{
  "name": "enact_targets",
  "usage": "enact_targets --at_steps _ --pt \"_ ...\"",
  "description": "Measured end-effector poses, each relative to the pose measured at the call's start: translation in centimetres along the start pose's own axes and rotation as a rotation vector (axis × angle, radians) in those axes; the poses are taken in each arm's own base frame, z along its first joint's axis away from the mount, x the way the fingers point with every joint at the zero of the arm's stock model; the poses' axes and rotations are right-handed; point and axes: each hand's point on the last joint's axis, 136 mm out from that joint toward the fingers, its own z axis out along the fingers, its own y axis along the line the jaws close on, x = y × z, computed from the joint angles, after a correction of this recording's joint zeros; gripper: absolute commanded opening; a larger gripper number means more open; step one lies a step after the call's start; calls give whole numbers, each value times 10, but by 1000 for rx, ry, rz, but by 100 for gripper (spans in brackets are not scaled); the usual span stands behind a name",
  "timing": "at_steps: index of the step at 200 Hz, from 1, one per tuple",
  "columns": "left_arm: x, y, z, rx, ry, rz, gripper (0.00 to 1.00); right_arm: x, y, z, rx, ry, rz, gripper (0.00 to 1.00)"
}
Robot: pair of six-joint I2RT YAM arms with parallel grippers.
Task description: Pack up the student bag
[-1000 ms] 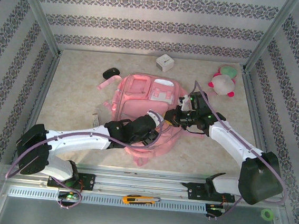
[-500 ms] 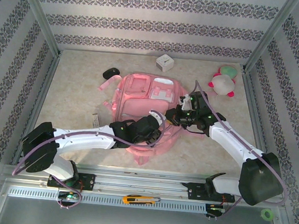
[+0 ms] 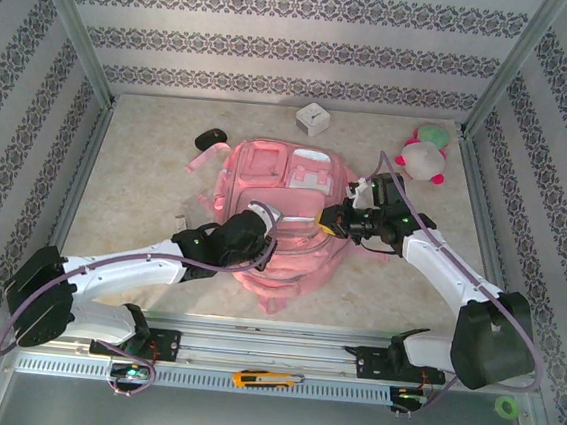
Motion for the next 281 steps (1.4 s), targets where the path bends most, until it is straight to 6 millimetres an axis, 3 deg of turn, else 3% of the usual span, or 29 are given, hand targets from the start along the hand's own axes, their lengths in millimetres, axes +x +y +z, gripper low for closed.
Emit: enact_targets --at_steps 15,25,77,147,190,237,281 --pt "1 -6 0 38 10 3 35 0 0 0 1 1 0 0" --pt "1 -12 0 71 12 1 39 2 1 1 0 5 -2 0" --pt "-16 -40 8 173 6 -40 44 6 3 5 6 12 -17 0" --pt "-19 -47 31 165 43 -77 43 5 2 6 22 -3 2 0" --pt "-19 -52 44 156 73 -90 35 1 -1 6 48 -35 13 0" --pt "-20 -66 48 184 84 -84 0 -1 0 5 50 -47 16 0" --pt "-25 -69 45 185 63 -78 0 -3 -1 -1 40 -44 19 0"
